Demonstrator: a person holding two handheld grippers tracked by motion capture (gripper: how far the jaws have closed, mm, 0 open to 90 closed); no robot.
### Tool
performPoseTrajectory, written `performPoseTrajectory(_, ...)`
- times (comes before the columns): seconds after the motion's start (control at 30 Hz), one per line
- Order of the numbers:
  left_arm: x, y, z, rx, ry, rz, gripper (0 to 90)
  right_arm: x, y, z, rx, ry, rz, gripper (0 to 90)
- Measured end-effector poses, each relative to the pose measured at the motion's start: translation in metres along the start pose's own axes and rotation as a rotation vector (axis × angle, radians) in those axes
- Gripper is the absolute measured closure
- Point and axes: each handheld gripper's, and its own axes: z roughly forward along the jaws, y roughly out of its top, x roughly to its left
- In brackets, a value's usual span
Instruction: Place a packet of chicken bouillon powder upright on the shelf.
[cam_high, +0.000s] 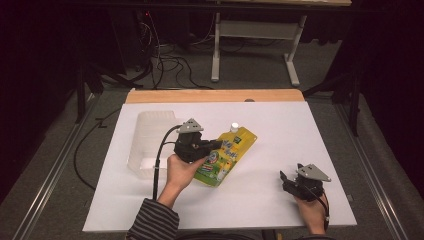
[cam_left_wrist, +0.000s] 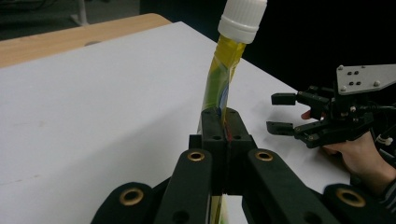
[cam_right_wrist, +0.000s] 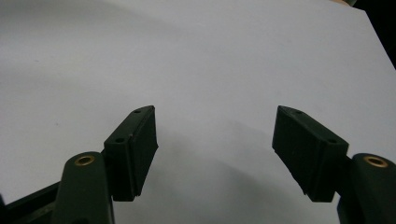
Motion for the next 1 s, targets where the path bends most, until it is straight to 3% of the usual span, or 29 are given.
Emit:
performPoseTrajectory(0.53, 0.003, 0.003, -0.043, -0.092, 0.05, 0.012, 90.0, 0.0, 0.0, 0.0, -0.001, 0.003, 0.006, 31.3)
performPoseTrajectory(0.6, -0.001, 0.002, -0.045, -0.151, 0.056, -0.035, 90.0, -0.001, 0.0, 0.0, -0.001, 0.004, 0.004, 31.3)
performPoseTrajectory(0.63, 0.003, 0.002, -0.05, -0.105, 0.071, 0.023, 90.0, -0.001, 0.0, 0.0, -0.001, 0.004, 0.005, 31.3)
performPoseTrajectory(0.67, 0.003, 0.001, -0.052, -0.104, 0.084, 0.03, 90.0, 0.0, 0.0, 0.0, -0.001, 0.002, 0.007, 31.4)
performPoseTrajectory(0.73, 0.003, 0.001, -0.054, -0.14, 0.09, -0.003, 90.0, 0.0, 0.0, 0.0, 0.0, 0.001, 0.005, 31.3)
performPoseTrajectory(0.8, 0.006, 0.0, -0.059, -0.14, 0.099, 0.003, 90.0, 0.0, 0.0, 0.0, 0.0, 0.002, 0.004, 31.4)
performPoseTrajectory(0.83, 0.01, 0.0, -0.063, -0.121, 0.105, 0.025, 90.0, 0.0, 0.0, 0.0, -0.001, 0.002, 0.006, 31.3)
performPoseTrajectory(1.0, 0.013, 0.0, -0.074, -0.143, 0.127, 0.02, 90.0, 0.0, 0.0, -0.001, -0.002, 0.001, 0.005, 31.4)
